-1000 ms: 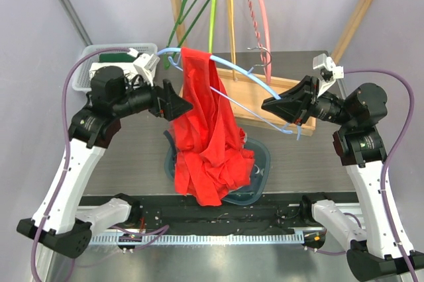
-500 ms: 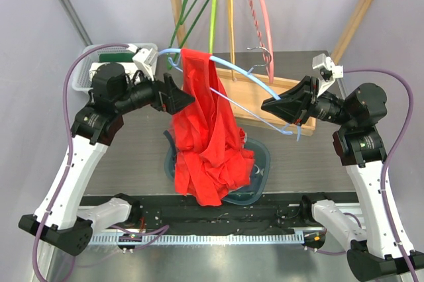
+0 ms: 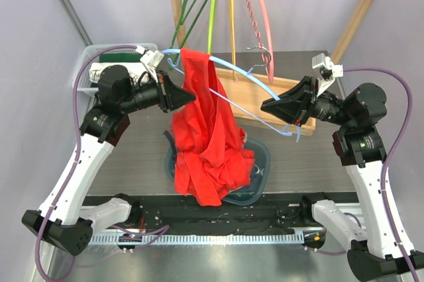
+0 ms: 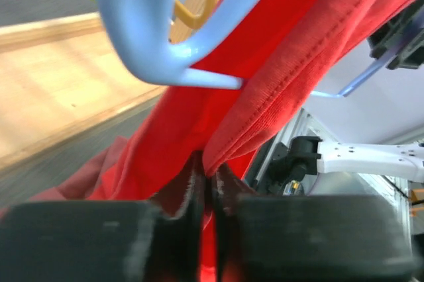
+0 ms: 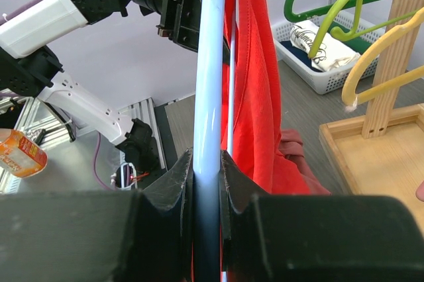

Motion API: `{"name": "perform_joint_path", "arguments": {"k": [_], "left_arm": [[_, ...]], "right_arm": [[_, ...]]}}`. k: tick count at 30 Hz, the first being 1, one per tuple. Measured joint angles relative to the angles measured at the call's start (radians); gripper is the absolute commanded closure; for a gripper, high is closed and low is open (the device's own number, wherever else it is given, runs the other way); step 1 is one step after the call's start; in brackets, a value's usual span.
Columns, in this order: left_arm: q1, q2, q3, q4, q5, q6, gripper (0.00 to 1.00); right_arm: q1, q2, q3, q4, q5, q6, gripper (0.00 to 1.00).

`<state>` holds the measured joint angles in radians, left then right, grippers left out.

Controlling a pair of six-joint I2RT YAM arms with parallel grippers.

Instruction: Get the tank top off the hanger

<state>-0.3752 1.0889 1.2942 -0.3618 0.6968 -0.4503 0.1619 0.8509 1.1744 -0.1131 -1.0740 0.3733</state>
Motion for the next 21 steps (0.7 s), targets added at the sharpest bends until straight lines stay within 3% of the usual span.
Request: {"name": "perform_joint_path", "arguments": {"k": [6,11,21], "left_arm": [[0.011,-0.006,0.014,0.014,0.065,0.004,1.00],[0.041,-0.006,0.125,-0.017,0.133,0.006,1.00],[0.057,0.190,0.791,-0.139,0.193,0.075,1.00]], "right_arm": [[0.000,-0.004,0.000,-0.016,0.003,-0.009,0.99],[0.000,-0.027,0.002,-0.122,0.023,-0.064,0.99],[0.000,-0.180,0.039,-0.472,0.103,-0.214,0.99]]}}
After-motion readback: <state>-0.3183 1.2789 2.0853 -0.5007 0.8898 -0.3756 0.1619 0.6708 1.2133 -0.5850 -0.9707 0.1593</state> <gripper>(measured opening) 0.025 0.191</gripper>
